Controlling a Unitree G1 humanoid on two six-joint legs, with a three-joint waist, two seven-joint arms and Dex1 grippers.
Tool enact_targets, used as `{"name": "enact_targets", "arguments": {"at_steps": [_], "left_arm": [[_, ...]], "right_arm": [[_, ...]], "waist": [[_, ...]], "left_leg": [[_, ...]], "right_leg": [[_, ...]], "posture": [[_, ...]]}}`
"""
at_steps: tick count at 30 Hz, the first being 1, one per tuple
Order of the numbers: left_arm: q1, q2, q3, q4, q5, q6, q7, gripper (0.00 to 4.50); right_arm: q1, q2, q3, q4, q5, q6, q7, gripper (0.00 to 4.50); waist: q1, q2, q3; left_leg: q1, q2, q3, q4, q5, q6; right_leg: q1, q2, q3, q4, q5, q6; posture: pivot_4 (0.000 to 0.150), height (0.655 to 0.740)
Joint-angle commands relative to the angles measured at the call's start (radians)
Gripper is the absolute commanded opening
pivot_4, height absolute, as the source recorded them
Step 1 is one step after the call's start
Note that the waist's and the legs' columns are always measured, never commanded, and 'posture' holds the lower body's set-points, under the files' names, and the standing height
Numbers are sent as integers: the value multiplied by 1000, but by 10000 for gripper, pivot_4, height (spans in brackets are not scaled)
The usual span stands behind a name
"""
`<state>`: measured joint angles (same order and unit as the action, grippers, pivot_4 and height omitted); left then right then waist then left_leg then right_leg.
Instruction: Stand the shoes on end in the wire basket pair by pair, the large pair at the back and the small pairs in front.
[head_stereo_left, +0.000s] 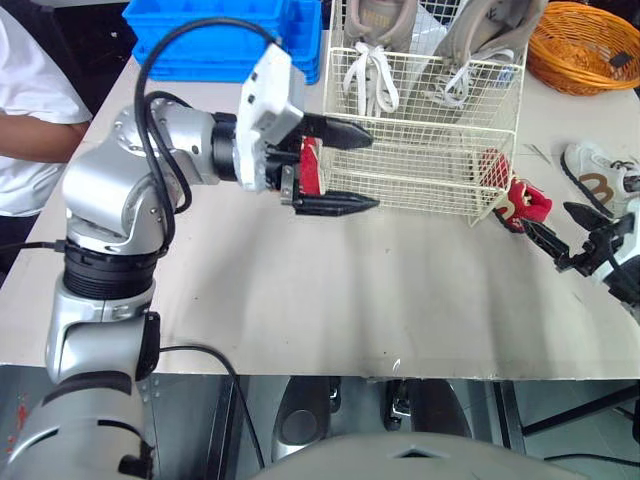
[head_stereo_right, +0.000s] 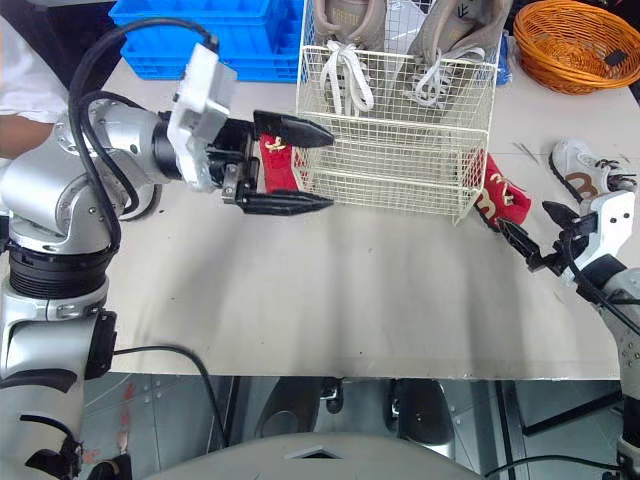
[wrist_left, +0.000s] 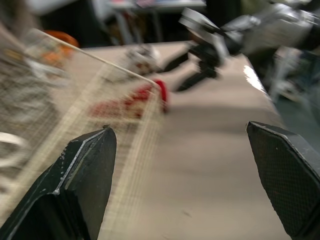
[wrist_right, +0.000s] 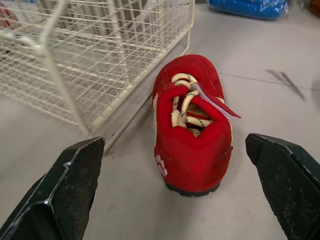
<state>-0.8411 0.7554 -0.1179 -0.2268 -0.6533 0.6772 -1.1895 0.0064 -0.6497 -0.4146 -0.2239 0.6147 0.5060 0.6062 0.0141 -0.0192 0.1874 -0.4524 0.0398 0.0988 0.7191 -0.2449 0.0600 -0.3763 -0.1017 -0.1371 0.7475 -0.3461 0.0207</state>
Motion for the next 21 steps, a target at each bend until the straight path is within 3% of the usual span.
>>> {"name": "enact_targets", "arguments": {"at_steps": [1, 4, 12, 14, 21], "left_arm": [[-36, -5, -4, -30, -8, 15, -22, 44719], [-41, -11, -9, -23, 4, 11, -30, 44719], [-36, -21, -7, -33, 0, 14, -43, 45000], [-34, -22, -7, -36, 0, 13, -46, 45000], [-30, -32, -10, -34, 5, 2, -49, 45000]], "right_arm": [[-45, 1, 10, 46, -1, -9, 22, 45000], [-67, 6, 15, 75, 1, -8, 30, 45000], [-78, 12, 38, 111, -42, -33, 44, 7797], [-75, 17, 32, 111, -45, -42, 43, 698], [-72, 24, -79, 99, -65, -156, -5, 698]], "waist": [[0, 0, 0], [0, 0, 0], [-2, 0, 0], [-1, 0, 0], [1, 3, 2]], "left_leg": [[0, 0, 0, 0, 0, 0], [0, 0, 0, 0, 0, 0], [0, 0, 0, -1, 0, 0], [0, 0, 0, -1, 0, 0], [-1, 0, 1, -1, 0, 0]], "right_leg": [[0, 0, 0, 0, 0, 0], [0, 0, 0, 0, 0, 0], [0, 0, 1, 0, 0, 0], [0, 0, 1, 0, 0, 0], [-1, 0, 1, -1, 0, 0]], "posture": [[1500, 6860], [1500, 6860], [1500, 6860], [1500, 6860], [1500, 6860]]}}
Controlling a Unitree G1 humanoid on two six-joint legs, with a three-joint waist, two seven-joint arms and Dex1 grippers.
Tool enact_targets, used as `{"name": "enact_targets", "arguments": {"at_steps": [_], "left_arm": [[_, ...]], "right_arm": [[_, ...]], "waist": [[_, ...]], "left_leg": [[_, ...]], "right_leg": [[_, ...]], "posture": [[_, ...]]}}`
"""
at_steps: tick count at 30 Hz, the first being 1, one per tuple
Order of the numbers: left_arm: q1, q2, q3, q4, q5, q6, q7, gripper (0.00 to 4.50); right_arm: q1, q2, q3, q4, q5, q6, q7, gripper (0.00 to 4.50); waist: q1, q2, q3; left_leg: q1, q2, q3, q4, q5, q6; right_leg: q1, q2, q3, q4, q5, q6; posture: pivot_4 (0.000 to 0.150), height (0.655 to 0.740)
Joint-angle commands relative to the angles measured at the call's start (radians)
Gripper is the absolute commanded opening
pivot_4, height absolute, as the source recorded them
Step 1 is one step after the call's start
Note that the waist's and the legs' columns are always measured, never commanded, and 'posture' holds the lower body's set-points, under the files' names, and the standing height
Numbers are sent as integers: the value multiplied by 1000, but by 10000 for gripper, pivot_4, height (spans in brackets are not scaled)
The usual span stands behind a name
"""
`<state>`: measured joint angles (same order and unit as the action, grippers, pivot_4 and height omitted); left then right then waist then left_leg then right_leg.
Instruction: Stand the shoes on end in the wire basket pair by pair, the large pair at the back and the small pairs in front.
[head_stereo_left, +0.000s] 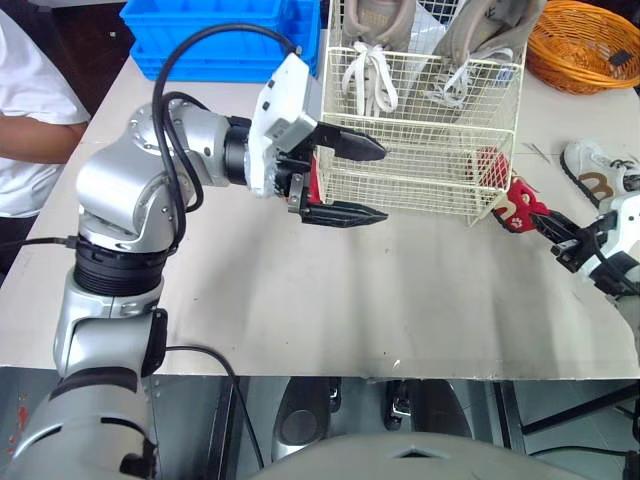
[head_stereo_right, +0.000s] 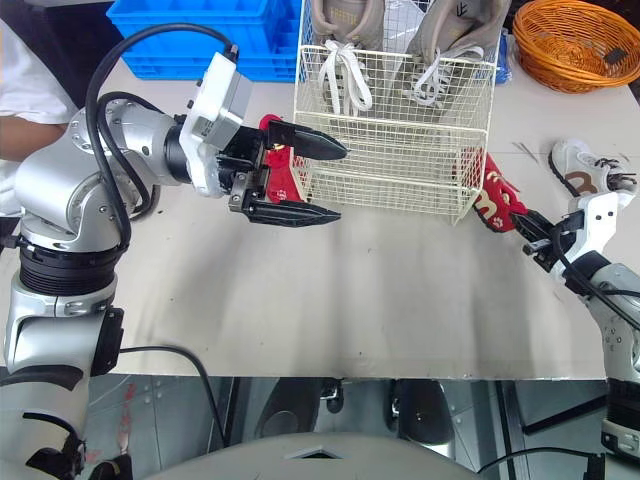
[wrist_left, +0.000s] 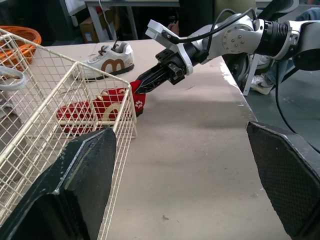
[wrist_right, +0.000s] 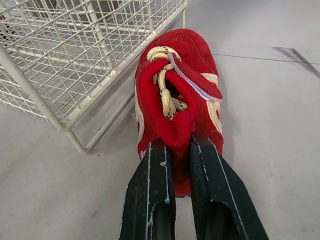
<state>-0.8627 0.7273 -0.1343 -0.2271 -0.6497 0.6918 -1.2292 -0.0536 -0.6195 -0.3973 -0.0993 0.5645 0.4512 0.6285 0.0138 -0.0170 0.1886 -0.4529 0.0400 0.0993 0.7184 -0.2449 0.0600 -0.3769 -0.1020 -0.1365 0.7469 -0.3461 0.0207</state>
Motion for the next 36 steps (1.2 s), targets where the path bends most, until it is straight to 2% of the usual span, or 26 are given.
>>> {"name": "enact_targets", "arguments": {"at_steps": [1, 9, 13, 18, 22, 27, 31, 36], "left_arm": [[-9, -6, 6, -30, 4, -15, -9, 45000], [-15, -22, 13, 15, 34, -44, -17, 45000], [-31, -4, 24, 80, 78, -91, -40, 45000], [-57, -10, 46, 154, 106, -136, -42, 45000], [-70, -10, 43, 176, 117, -163, -61, 45000], [-59, 1, -11, 157, 156, -199, -115, 45000], [-40, -13, -66, 161, 191, -198, -144, 45000], [-57, -20, -126, 172, 227, -174, -178, 45000]], "right_arm": [[-21, -3, -118, -16, -40, -156, -48, 698], [-24, -9, -208, -41, -158, -609, 6, 698], [14, -50, -176, -79, -294, -928, 89, 698], [62, -133, -64, -96, -377, -1277, 213, 698], [45, -242, 69, -78, -373, -1364, 299, 698], [-109, -370, 238, -18, -405, -1390, 373, 698], [-315, -370, 379, 63, -474, -1449, 405, 698], [-496, -320, 484, 128, -519, -1515, 385, 698]], "waist": [[1, 1, 0], [-1, 3, 1], [-1, 5, 2], [-1, 6, 2], [0, 6, 2], [-1, 5, 3], [-1, 5, 3], [1, 5, 3]], "left_leg": [[0, 0, 0, 0, 0, 0], [0, 0, 0, -1, 0, 0], [1, 0, 1, -1, 0, 0], [1, 0, 1, 0, 0, 0], [1, 0, 1, 1, 0, 0], [1, 1, 1, 2, 0, 0], [1, 1, 1, 2, 0, 0], [-1, 1, 1, 2, 0, 0]], "right_leg": [[0, 0, 0, 0, 0, 0], [0, 0, 0, 0, 0, 0], [0, 0, 1, 0, 0, 0], [-1, 1, 1, 0, 0, 1], [0, 1, 1, 0, 0, 0], [0, 0, 1, 0, 0, 0], [0, 1, 1, 1, 0, 0], [-1, 1, 0, 0, 0, 0]], "posture": [[1500, 6860], [1500, 6860], [1500, 6860], [1500, 6860], [1500, 6860], [1500, 6860], [1500, 6860], [1500, 6860]]}}
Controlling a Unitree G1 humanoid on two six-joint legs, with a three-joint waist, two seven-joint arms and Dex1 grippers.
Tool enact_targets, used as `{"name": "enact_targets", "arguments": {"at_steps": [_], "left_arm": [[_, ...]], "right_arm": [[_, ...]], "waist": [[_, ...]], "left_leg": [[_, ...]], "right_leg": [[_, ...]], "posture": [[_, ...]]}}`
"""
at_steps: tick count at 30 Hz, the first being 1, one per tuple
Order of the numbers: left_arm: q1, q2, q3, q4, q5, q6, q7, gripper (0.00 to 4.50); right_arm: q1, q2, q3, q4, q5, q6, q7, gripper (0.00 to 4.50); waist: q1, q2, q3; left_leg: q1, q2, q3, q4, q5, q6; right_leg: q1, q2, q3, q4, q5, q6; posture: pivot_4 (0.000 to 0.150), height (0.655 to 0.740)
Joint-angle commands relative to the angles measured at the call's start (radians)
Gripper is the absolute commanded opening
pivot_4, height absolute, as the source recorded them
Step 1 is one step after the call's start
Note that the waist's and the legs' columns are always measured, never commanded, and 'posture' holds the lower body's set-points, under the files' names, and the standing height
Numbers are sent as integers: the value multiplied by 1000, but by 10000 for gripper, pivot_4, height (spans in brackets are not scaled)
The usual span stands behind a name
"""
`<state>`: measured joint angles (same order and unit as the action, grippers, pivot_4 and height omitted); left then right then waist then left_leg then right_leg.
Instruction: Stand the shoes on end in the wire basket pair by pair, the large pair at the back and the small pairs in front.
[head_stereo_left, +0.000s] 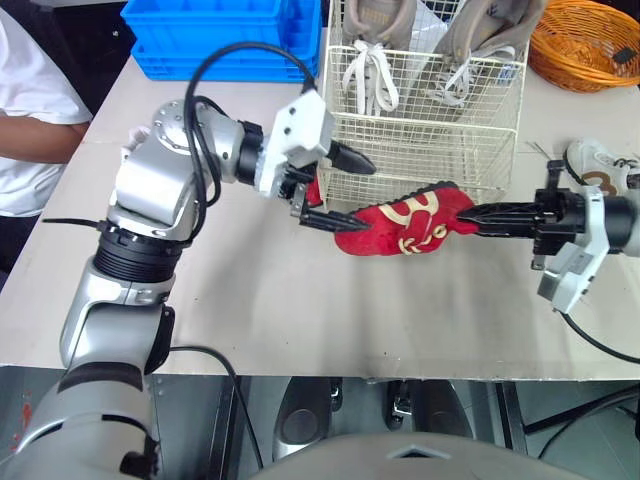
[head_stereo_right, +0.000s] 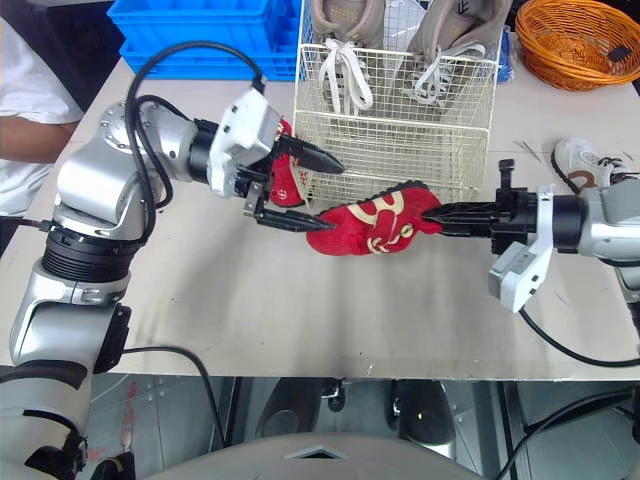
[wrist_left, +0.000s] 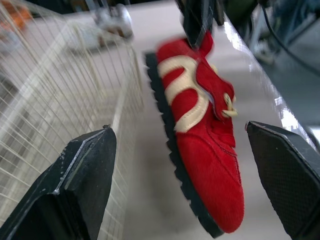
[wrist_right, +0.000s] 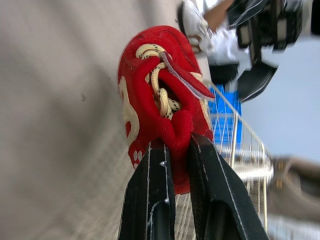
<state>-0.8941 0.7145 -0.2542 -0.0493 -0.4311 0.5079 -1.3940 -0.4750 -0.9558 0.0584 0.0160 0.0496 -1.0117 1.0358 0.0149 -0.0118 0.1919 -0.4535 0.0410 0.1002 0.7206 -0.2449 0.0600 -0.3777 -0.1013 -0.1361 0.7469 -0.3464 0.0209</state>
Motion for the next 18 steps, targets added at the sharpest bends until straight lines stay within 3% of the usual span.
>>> {"name": "enact_targets", "arguments": {"at_steps": [1, 4, 9, 11, 14, 16, 18], "left_arm": [[-34, -15, -9, 8, 18, 12, -7, 45000], [-27, -23, -10, 15, 20, 39, 3, 45000], [-4, -7, -6, -10, 1, 87, -20, 29398], [-10, -3, -8, 0, 7, 91, -30, 19369], [-20, -2, -22, 18, 27, 74, -48, 8165], [-31, -13, -27, 34, 33, 67, -52, 4713], [-36, -26, -23, 48, 37, 55, -49, 4712]], "right_arm": [[-95, 26, 39, 16, -3, -68, -31, 698], [-128, 53, 43, 24, -7, -104, -68, 698], [-144, 75, 30, 17, -42, -142, -129, 0], [-158, 88, 17, 12, -62, -153, -161, 0], [-167, 103, 9, 13, -96, -159, -197, 0], [-147, 104, 10, 4, -103, -135, -213, 0], [-115, 98, 8, -22, -83, -74, -229, 7630]], "waist": [[0, 0, 0], [0, 0, 0], [-2, 0, 0], [-2, 0, 0], [-2, 0, 0], [-1, 0, 0], [1, 0, 0]], "left_leg": [[0, 0, 0, 0, 0, 0], [-1, 0, -1, 0, 0, 0], [0, 0, -1, 0, 0, 0], [0, 0, -1, 0, 0, 0], [0, 0, -1, 0, 0, 0], [0, 0, -1, 0, 0, 0], [0, 0, -1, 0, 0, 0]], "right_leg": [[0, 0, 0, -1, 0, 0], [0, 0, -1, -1, 0, 0], [0, 0, -1, -1, 0, 0], [0, 0, -1, 0, 0, 0], [0, 0, -1, 0, 0, 0], [0, 0, -1, 0, 0, 0], [0, 0, -1, 0, 0, 0]], "posture": [[1500, 6860], [1500, 6860], [1500, 6860], [1500, 6860], [1500, 6860], [1500, 6860], [1500, 6860]]}}
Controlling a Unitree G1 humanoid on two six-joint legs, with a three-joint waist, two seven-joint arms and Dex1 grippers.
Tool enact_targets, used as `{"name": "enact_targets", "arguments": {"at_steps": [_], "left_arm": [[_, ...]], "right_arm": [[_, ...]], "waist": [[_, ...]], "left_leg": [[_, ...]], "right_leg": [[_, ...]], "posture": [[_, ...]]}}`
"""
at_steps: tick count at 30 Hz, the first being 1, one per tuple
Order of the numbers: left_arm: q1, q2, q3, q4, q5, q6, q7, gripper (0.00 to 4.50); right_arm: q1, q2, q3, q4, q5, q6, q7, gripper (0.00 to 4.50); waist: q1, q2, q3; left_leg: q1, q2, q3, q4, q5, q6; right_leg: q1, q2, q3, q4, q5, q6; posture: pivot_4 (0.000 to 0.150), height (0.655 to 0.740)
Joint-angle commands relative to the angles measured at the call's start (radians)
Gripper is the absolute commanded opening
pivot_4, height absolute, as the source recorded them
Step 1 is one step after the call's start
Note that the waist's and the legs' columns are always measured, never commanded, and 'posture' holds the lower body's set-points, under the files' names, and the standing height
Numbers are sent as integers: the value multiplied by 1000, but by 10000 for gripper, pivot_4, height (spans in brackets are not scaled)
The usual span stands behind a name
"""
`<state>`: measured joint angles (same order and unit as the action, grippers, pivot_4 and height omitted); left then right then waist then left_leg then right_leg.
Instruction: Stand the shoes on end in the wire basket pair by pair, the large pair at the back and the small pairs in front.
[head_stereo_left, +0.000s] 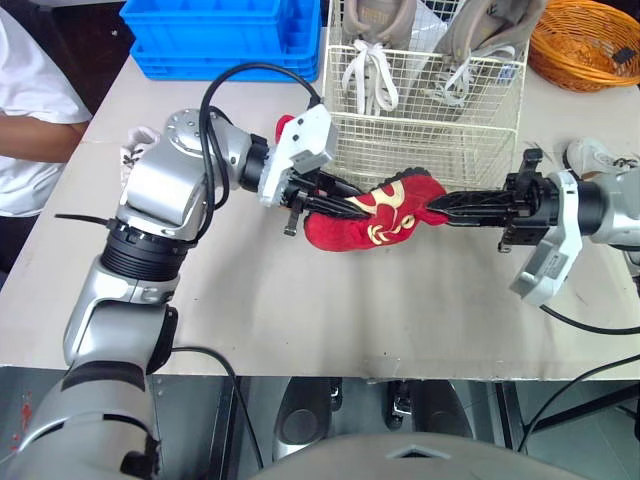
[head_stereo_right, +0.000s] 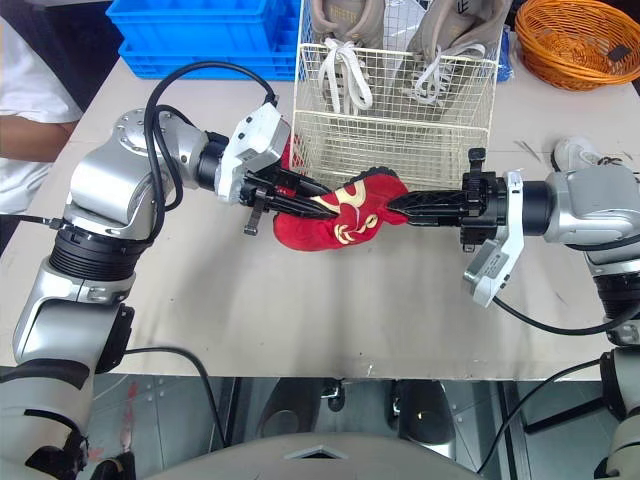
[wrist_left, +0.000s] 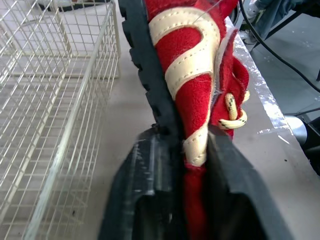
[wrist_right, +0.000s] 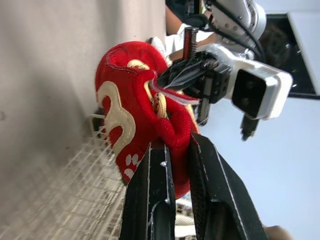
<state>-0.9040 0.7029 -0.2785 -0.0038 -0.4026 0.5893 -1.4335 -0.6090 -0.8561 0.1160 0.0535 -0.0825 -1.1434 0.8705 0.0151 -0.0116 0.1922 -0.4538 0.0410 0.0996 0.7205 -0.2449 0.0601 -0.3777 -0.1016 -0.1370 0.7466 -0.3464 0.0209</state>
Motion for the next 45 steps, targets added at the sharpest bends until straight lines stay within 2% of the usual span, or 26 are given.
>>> {"name": "enact_targets", "arguments": {"at_steps": [1, 4, 5, 8, 11, 13, 16, 19, 22, 25, 26, 27, 32, 34, 40, 42, 43, 45], "left_arm": [[-25, -20, 5, 3, 9, -31, -7, 4711], [-18, -58, 54, 19, -5, -35, 50, 4710], [-12, -72, 80, 20, -20, -22, 76, 4710], [23, -93, 136, -14, -56, -8, 116, 4709], [59, -128, 181, -49, -86, -5, 178, 4709], [84, -156, 195, -70, -91, -19, 219, 4709], [109, -188, 193, -86, -81, -41, 265, 4709], [119, -216, 191, -100, -90, -41, 301, 4709], [130, -234, 191, -119, -106, -30, 328, 4709], [133, -244, 192, -129, -111, -27, 346, 4709], [134, -245, 193, -135, -114, -25, 351, 4709], [136, -245, 192, -140, -117, -23, 355, 4709], [143, -240, 190, -155, -139, -7, 360, 4709], [144, -238, 191, -157, -144, -4, 358, 4709], [128, -236, 190, -136, -153, 17, 356, 4709], [125, -235, 190, -132, -142, 14, 364, 14843], [125, -230, 186, -133, -136, 11, 363, 17273], [126, -225, 185, -135, -122, -13, 363, 25862]], "right_arm": [[34, -7, -51, -73, 61, 81, -70, 11081], [127, -20, -89, -137, 259, 254, -107, 24672], [164, -33, -107, -161, 321, 337, -109, 30528], [301, -80, -138, -285, 497, 613, -103, 44446], [444, -118, -163, -487, 791, 976, -204, 44446], [510, -141, -167, -616, 1046, 1197, -321, 44446], [503, -98, -155, -722, 1293, 1368, -509, 44446], [461, -18, -149, -757, 1438, 1447, -669, 44446], [450, 42, -160, -750, 1475, 1496, -746, 44446], [439, 88, -156, -731, 1438, 1540, -767, 37348], [441, 98, -153, -726, 1412, 1553, -766, 33049], [444, 107, -152, -723, 1392, 1561, -759, 30967], [433, 182, -170, -704, 1363, 1587, -774, 6278], [428, 196, -174, -706, 1357, 1592, -773, 858], [396, 233, -212, -706, 1349, 1613, -782, 272], [385, 238, -226, -711, 1350, 1619, -787, 0], [373, 239, -234, -715, 1353, 1620, -794, 0], [343, 244, -255, -722, 1357, 1620, -814, 0]], "waist": [[1, 0, 0], [2, 0, 0], [1, 0, 0], [0, 0, 0], [-2, 0, 0], [-2, 0, 0], [-2, 0, 0], [0, 0, 0], [4, 0, 0], [2, 0, 0], [1, 0, 0], [1, 0, 0], [0, 0, 0], [0, 0, 0], [0, 0, 0], [0, 0, 0], [0, 0, 0], [0, 0, 0]], "left_leg": [[0, 0, 0, 0, 0, 0], [-1, 0, 0, 0, 0, 0], [-1, 0, -1, 0, 0, 0], [-1, 0, -1, 1, 0, 0], [-1, 0, -2, -1, 0, 0], [-1, 1, -2, -1, 0, 0], [-1, 0, -2, 0, 0, 0], [0, 0, -3, 0, 0, 0], [-1, 0, -3, 0, 0, 0], [-1, -1, -3, -1, 0, 0], [-1, -1, -2, -2, 0, 0], [-1, -1, -2, -2, 0, 0], [-1, -1, -3, -3, 0, 0], [-1, -1, -2, -3, 0, 0], [-1, -1, -2, -3, 0, 0], [-1, -1, -2, -3, 0, 0], [-1, -1, -2, -3, 0, 0], [-1, -1, -2, -3, 0, 0]], "right_leg": [[0, 0, 0, 0, 0, 0], [0, 0, 0, 0, 0, 0], [0, -1, 0, 0, 0, 0], [0, -1, -1, 0, 0, 0], [1, -1, -1, 0, 0, 0], [1, -1, -2, 0, 0, 0], [1, -1, -2, 0, 0, -1], [2, -1, -2, 0, 0, 0], [1, -1, -2, -1, 0, 0], [1, -1, -2, -3, 0, 0], [1, -1, -2, -3, 0, 0], [1, -1, -2, -3, 0, 0], [1, -1, -2, -3, 0, 0], [1, -1, -2, -3, 0, 0], [1, -1, -2, -3, 0, 0], [1, -1, -2, -3, 0, 0], [1, -1, -2, -3, 0, 0], [1, -1, -2, -3, 0, 0]], "posture": [[1500, 6860], [1500, 6860], [1500, 6860], [1500, 6860], [1500, 6860], [1500, 6860], [1500, 6860], [1500, 6860], [1500, 6860], [1500, 6860], [1500, 6860], [1500, 6860], [1500, 6860], [1500, 6860], [1500, 6860], [1500, 6860], [1500, 6860], [1500, 6860]]}}
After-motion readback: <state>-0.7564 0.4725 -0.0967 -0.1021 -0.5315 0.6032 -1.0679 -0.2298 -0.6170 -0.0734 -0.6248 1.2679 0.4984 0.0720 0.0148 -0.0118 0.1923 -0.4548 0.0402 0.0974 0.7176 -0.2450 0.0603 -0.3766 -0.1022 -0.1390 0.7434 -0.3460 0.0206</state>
